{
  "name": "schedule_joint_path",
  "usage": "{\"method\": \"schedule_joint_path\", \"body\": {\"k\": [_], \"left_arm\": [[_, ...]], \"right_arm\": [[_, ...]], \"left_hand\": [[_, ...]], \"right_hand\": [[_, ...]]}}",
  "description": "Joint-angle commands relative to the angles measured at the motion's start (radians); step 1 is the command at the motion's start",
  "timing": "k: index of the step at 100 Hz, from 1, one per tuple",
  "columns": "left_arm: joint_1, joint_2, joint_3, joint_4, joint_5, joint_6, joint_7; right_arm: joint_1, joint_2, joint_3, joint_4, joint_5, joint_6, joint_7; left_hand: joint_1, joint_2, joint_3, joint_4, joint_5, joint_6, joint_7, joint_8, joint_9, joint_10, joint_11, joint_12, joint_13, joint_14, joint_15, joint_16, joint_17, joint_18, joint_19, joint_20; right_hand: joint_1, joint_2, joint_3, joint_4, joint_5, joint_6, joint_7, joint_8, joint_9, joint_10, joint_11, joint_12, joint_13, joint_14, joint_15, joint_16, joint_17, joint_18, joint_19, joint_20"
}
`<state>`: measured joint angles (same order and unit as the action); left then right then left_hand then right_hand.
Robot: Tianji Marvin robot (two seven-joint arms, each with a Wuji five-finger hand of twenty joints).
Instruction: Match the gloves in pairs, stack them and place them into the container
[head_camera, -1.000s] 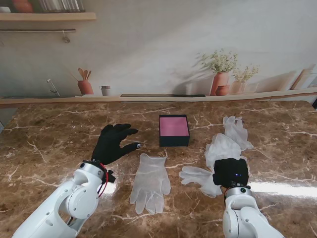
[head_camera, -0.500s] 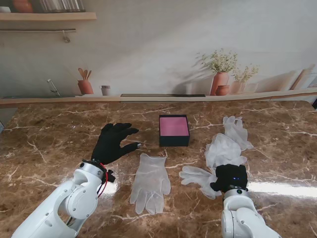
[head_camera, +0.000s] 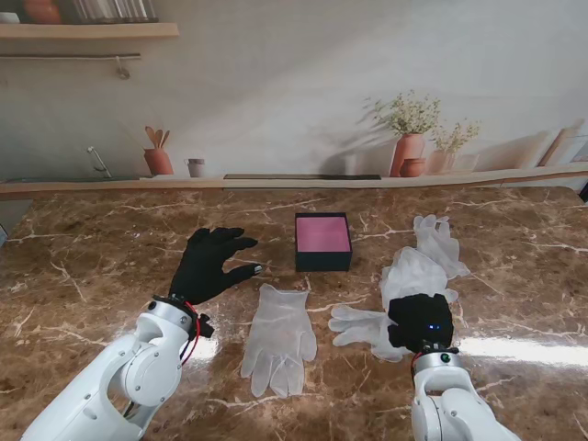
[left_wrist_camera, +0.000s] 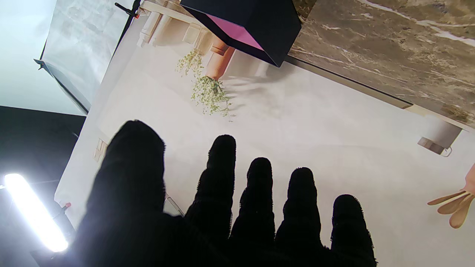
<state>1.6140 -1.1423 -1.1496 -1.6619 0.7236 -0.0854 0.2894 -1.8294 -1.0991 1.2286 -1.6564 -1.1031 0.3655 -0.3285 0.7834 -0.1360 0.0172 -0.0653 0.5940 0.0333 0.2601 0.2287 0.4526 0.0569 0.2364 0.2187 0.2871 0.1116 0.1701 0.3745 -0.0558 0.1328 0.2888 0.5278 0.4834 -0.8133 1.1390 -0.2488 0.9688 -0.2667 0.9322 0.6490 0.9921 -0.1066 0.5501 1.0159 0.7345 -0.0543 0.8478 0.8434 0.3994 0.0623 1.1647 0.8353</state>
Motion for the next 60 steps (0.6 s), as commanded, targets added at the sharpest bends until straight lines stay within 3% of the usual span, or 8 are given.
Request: {"method": "schedule_joint_path", "body": {"k": [1, 19, 32, 49, 51, 60], "left_arm": [[0.001, 0.001, 0.003, -0.005, -0.002, -0.003, -0.003], [-0.002, 0.002, -0.001, -0.016, -0.058, -0.035, -0.050], [-0.002, 0.013, -0.006, -0.043, -0.122, -0.061, -0.150], [-0.021, 0.037, 0.009, -0.067, -0.155, -0.095, -0.286], [-0.024, 0.040, 0.013, -0.069, -0.158, -0.096, -0.298], [-0.038, 0.045, 0.039, -0.076, -0.167, -0.090, -0.329]], "right_arm": [[-0.013, -0.005, 0.009, -0.026, 0.028, -0.021, 0.011], [-0.022, -0.010, 0.048, -0.082, 0.074, -0.142, 0.000], [-0.020, -0.010, 0.059, -0.130, 0.094, -0.207, 0.021], [-0.001, -0.014, 0.050, -0.172, 0.127, -0.266, 0.024], [0.001, -0.014, 0.049, -0.178, 0.132, -0.269, 0.027], [0.012, -0.017, 0.036, -0.194, 0.153, -0.283, 0.029]], "left_hand": [[0.036, 0.043, -0.033, 0.022, 0.026, -0.024, -0.007, 0.002, 0.010, -0.003, -0.025, -0.014, -0.019, -0.044, -0.035, -0.007, -0.012, -0.007, -0.023, 0.016], [0.046, -0.007, -0.037, 0.021, 0.040, -0.005, -0.004, 0.003, 0.026, 0.001, -0.020, -0.012, -0.006, -0.034, -0.030, -0.004, -0.010, 0.001, -0.005, 0.027], [0.039, -0.100, -0.048, 0.021, 0.033, 0.024, -0.017, -0.006, 0.030, 0.004, -0.022, -0.012, -0.008, -0.028, -0.033, -0.003, -0.017, 0.007, 0.006, 0.039], [-0.037, -0.158, -0.055, 0.022, -0.001, 0.051, -0.052, -0.026, 0.010, -0.005, -0.035, -0.016, -0.032, -0.035, -0.049, -0.007, -0.037, 0.006, 0.000, 0.058], [-0.053, -0.165, -0.044, 0.026, 0.000, 0.059, -0.061, -0.032, 0.006, 0.016, -0.039, -0.016, -0.035, -0.035, -0.051, -0.007, -0.035, 0.007, -0.014, 0.065], [-0.090, -0.172, -0.043, 0.025, -0.013, 0.085, -0.075, -0.039, -0.005, 0.024, -0.046, -0.016, -0.045, -0.029, -0.056, -0.008, -0.035, 0.009, -0.027, 0.080]], "right_hand": [[-0.012, 0.044, 0.082, 0.034, 0.010, -0.062, 0.005, 0.046, -0.016, -0.001, -0.027, -0.040, -0.031, -0.012, -0.015, -0.028, -0.007, -0.019, 0.035, 0.033], [-0.013, 0.054, 0.084, 0.037, 0.007, -0.051, -0.005, 0.084, 0.025, 0.004, -0.051, -0.107, 0.008, 0.000, -0.067, -0.074, 0.015, -0.010, 0.048, 0.033], [-0.009, 0.058, 0.085, 0.037, 0.004, -0.021, -0.002, 0.089, 0.059, 0.006, -0.041, -0.112, 0.041, 0.004, -0.066, -0.081, 0.033, -0.003, 0.057, 0.031], [-0.003, 0.045, 0.089, 0.037, 0.010, 0.008, 0.005, 0.086, 0.082, 0.009, -0.027, -0.106, 0.065, 0.009, -0.054, -0.078, 0.048, 0.005, 0.061, 0.025], [-0.003, 0.043, 0.090, 0.036, 0.010, 0.012, 0.005, 0.084, 0.085, 0.009, -0.025, -0.105, 0.068, 0.009, -0.051, -0.078, 0.051, 0.006, 0.063, 0.025], [-0.001, 0.027, 0.098, 0.035, 0.016, 0.029, 0.013, 0.076, 0.100, 0.014, -0.018, -0.103, 0.080, 0.013, -0.041, -0.074, 0.062, 0.011, 0.073, 0.023]]}}
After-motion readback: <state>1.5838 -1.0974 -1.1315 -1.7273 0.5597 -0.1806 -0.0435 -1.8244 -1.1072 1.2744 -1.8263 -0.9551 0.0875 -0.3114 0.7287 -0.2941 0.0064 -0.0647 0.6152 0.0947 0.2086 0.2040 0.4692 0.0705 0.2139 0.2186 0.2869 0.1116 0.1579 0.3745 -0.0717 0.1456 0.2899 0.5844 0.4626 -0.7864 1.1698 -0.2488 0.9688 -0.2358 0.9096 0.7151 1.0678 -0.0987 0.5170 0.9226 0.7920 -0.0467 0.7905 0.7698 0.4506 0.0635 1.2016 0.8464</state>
